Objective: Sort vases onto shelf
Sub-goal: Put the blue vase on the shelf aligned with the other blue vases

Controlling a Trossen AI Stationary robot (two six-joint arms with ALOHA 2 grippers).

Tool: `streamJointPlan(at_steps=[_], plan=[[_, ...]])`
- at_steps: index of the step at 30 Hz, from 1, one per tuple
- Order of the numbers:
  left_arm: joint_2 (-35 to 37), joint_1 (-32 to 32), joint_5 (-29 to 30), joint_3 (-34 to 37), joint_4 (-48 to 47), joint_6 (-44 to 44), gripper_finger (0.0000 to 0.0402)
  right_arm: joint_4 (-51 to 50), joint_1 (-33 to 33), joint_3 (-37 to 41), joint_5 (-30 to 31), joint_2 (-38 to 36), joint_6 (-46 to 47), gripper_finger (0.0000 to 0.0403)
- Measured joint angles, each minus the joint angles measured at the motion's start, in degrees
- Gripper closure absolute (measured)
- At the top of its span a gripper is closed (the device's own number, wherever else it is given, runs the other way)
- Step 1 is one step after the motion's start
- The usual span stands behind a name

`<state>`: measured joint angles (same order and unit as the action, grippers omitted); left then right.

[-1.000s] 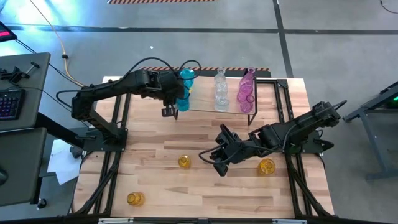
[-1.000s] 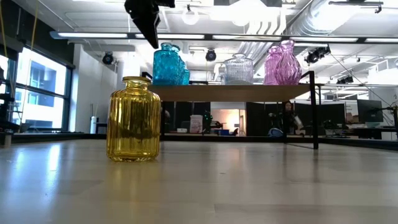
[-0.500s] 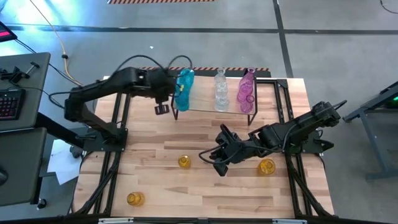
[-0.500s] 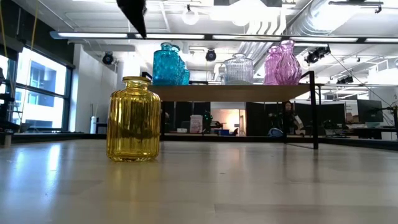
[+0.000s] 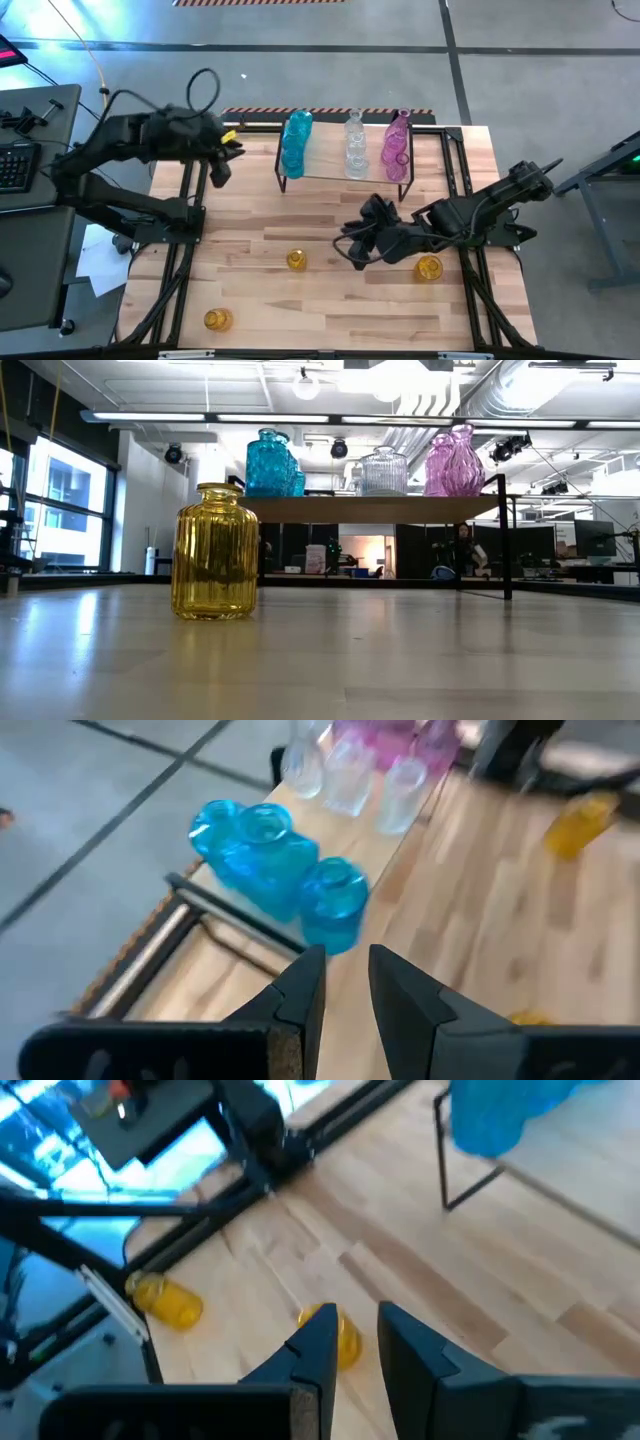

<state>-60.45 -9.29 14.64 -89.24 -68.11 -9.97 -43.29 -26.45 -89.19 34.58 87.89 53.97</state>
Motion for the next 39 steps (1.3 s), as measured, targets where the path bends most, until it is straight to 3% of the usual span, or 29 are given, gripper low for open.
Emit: streamJointPlan(at_steps=[7,14,18,29,39], plan=[[9.13,7.07,-1.75,21.56,19.27,-10.00,0.0330,-2.59,-2.00,0.00,7.03,-3.58,-0.02,0.0345],[6.38,12.84,-1.83,35.86,41.63,-12.62,0.0330,-3.96,-2.24,0.00,7.68,-5.87,-0.02,0.0345],[1.97,13.52,-0.23,37.50,47.53,-13.38,0.0330,-4.31,-2.22,0.00,7.65,-6.16,-0.02,0.0345],[-6.80,12.93,11.14,37.56,48.25,-13.47,0.0330,-4.79,-2.48,0.00,7.15,-6.16,-0.04,0.0345],[-8.17,8.94,11.82,37.56,48.82,-13.45,0.0330,-4.72,-3.31,0.00,7.06,-6.16,0.14,0.0345]])
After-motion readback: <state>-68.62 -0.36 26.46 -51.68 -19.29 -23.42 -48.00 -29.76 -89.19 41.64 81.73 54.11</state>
